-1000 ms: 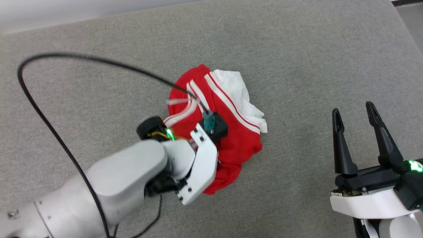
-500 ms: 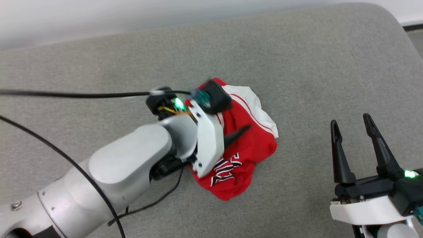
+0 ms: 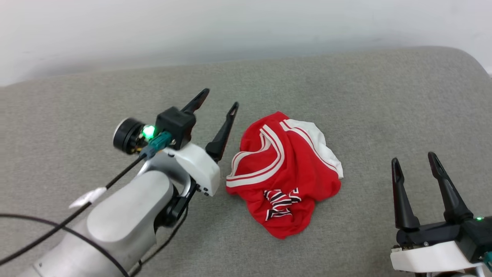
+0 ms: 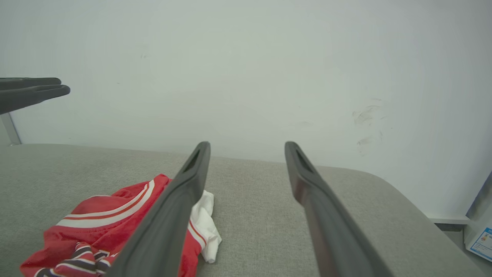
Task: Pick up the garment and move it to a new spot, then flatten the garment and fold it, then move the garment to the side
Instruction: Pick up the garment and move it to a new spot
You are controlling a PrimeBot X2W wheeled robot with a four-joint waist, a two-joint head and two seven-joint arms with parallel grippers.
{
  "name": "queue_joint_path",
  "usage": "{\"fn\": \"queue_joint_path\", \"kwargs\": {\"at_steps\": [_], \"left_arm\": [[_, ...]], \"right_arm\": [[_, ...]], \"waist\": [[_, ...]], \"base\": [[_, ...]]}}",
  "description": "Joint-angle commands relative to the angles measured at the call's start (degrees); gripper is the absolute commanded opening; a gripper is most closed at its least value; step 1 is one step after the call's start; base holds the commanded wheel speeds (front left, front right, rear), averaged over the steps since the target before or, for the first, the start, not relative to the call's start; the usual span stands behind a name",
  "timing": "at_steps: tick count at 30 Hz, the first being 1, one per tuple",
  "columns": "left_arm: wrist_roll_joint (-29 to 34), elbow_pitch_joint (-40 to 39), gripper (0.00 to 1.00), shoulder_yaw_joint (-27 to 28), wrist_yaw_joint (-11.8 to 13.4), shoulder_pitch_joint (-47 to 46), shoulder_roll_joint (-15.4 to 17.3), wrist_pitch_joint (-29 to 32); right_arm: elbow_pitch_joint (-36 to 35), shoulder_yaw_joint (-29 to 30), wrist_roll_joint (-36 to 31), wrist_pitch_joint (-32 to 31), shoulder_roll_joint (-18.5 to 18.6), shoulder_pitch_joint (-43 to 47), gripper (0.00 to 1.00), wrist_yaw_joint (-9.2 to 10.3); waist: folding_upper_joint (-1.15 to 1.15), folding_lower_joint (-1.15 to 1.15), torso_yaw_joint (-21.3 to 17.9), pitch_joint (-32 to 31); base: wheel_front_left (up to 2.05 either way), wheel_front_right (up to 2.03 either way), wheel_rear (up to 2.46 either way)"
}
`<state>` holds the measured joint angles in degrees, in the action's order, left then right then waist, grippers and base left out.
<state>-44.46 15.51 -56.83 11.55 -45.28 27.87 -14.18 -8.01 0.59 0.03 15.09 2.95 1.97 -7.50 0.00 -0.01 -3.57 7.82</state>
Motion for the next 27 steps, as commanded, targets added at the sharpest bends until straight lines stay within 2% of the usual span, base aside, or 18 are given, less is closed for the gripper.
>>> {"fn": "queue_joint_path", "kwargs": {"at_steps": [1,6,8,11,16,20,27], "left_arm": [[0.6,-0.1,1.00,1.5,1.6,2.1,-0.4,-0.7],[4.4,-4.3,1.00,11.1,6.8,10.5,-1.7,-1.1],[6.8,-6.4,1.00,15.4,7.7,15.0,-2.4,-1.0],[11.1,-9.4,1.00,21.7,7.8,21.2,-3.5,-1.0],[17.1,-11.7,1.00,30.8,6.1,31.1,-6.8,-1.0],[21.4,-12.4,1.00,36.3,3.3,36.9,-9.9,-1.0],[27.2,-12.8,1.00,43.1,-0.8,43.5,-15.0,-1.0]], "right_arm": [[0.3,0.4,-0.1,0.1,-0.1,0.9,1.00,0.02],[1.0,1.3,0.3,0.1,-0.1,1.8,1.00,0.02],[1.3,1.5,0.6,0.1,-0.1,2.1,1.00,0.02],[1.7,2.0,1.7,0.1,-0.1,2.6,1.00,0.02],[2.5,2.6,3.2,0.1,-0.1,3.5,1.00,0.02],[3.5,2.8,4.2,0.1,-0.1,4.2,1.00,0.02],[4.9,2.7,5.9,0.1,-0.1,5.1,1.00,0.02]], "waist": [[0.00,0.01,1.2,-1.0],[0.00,0.01,2.5,-2.5],[0.00,0.01,2.8,-3.2],[0.00,0.01,3.1,-3.9],[0.00,0.01,3.4,-5.1],[0.00,0.01,3.4,-5.9],[0.00,0.01,3.2,-6.6]], "base": [[0.00,0.00,0.00],[0.00,0.00,0.00],[0.00,0.00,0.00],[0.00,0.00,0.00],[0.00,0.00,0.00],[0.00,0.00,0.00],[0.00,0.00,0.00]]}}
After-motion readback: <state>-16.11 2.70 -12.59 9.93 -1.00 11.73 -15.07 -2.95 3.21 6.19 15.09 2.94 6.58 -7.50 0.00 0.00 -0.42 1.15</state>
